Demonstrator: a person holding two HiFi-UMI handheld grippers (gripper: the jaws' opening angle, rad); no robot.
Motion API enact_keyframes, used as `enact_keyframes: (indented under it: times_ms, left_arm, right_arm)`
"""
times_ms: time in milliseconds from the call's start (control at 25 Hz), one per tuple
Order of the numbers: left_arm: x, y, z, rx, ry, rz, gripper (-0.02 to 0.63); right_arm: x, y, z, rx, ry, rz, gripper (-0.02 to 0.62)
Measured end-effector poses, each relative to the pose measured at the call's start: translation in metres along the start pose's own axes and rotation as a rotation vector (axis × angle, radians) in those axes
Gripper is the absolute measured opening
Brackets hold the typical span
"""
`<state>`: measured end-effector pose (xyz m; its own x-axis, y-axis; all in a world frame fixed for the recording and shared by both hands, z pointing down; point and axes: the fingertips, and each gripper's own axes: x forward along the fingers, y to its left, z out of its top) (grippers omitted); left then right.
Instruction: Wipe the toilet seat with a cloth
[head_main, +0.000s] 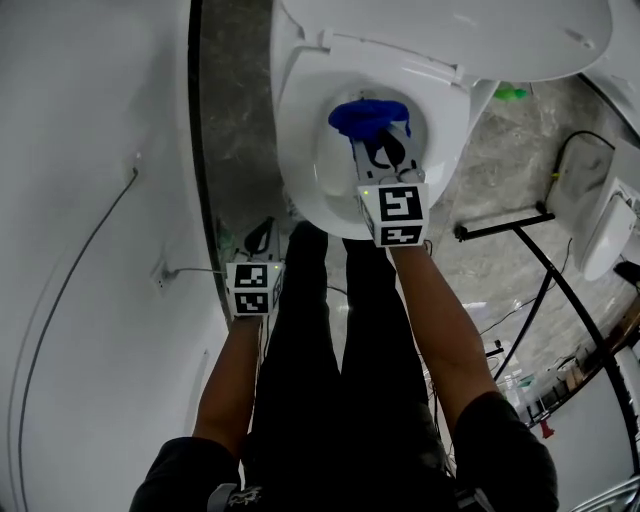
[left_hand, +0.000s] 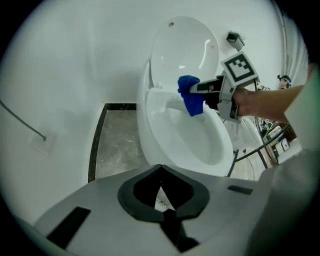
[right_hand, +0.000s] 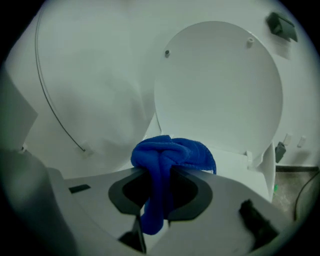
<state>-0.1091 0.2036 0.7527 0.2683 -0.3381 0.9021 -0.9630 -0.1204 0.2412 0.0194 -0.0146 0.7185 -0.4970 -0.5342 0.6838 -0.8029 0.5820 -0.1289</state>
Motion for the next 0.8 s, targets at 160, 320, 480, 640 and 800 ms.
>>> enact_keyframes:
  times_ms: [160,320,480,640,800]
  left_arm:
    - [0.003,-0.004,0.041,-0.03,-0.096,0.013,0.009]
    - [0.004,-0.008,0.08,-0.068,-0.181,0.012,0.01]
    - [0.011,-0.012,0.1,-0.069,-0.212,0.009,0.009]
    - [0.014,-0.014,0.111,-0.067,-0.229,0.012,0.011]
    - [0.016,-0.018,0.116,-0.053,-0.24,0.013,0.009]
  right_arm:
    - [0.039,0.002,0.002,-0.084,0.03,0.01,0.084]
    - [0.067,-0.007,0.012,-0.073,0.031,-0.014,0.084]
    - [0.09,-0.01,0.024,-0.023,0.042,-0.004,0.084]
    - [0.106,-0.012,0.029,0.006,0.071,0.014,0.084]
    - [0.109,-0.015,0.031,0.017,0.082,0.029,0.083]
